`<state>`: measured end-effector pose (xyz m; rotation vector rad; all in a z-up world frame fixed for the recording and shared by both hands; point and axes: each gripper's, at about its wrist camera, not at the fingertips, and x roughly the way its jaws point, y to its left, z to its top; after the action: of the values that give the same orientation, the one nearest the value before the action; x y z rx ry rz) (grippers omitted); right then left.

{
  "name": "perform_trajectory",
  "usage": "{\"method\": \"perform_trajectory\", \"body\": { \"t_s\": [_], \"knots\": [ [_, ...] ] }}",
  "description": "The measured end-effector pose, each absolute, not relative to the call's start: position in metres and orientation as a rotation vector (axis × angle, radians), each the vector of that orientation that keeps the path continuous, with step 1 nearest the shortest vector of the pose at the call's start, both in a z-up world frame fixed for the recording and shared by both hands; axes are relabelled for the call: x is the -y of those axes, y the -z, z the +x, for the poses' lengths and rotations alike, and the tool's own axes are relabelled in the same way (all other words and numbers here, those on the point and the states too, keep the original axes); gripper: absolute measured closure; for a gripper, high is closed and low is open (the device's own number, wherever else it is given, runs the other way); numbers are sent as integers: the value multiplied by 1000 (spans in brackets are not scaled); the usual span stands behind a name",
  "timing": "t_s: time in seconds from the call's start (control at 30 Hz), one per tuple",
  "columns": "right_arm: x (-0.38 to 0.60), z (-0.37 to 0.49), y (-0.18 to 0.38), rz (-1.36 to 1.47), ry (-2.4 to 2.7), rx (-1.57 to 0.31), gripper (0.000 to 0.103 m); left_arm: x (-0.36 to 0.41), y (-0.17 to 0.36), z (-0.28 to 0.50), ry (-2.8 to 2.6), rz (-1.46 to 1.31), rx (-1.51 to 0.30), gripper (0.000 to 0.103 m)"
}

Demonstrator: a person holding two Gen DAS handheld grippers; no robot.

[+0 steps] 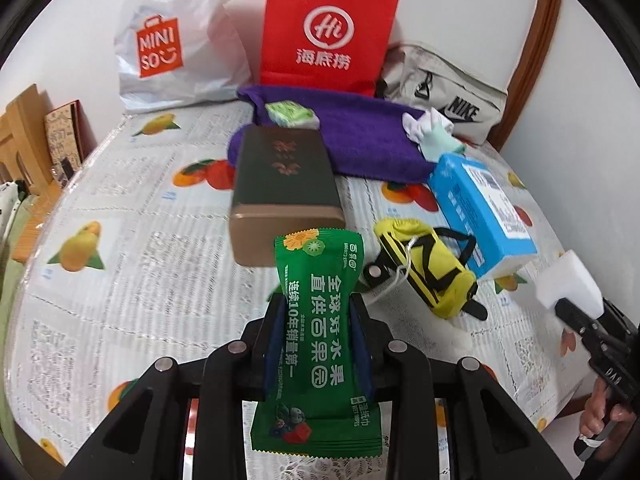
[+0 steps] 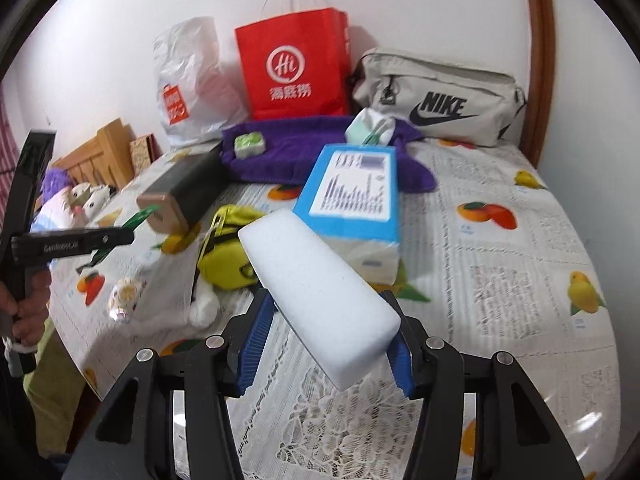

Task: Organize soft objects
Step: 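Carry the sponge with the right tool while the left tool carries the snack packet to the towel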

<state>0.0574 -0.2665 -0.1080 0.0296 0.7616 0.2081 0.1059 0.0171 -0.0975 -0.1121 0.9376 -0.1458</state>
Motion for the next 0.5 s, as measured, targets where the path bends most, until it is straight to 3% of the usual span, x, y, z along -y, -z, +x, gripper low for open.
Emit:
{"method": "perform_trajectory", "body": {
  "t_s": [0.5],
  "knots": [
    [272,104,32,85,-167,-713,50,-29,41,120,113,-133,-851,74]
  ]
}}
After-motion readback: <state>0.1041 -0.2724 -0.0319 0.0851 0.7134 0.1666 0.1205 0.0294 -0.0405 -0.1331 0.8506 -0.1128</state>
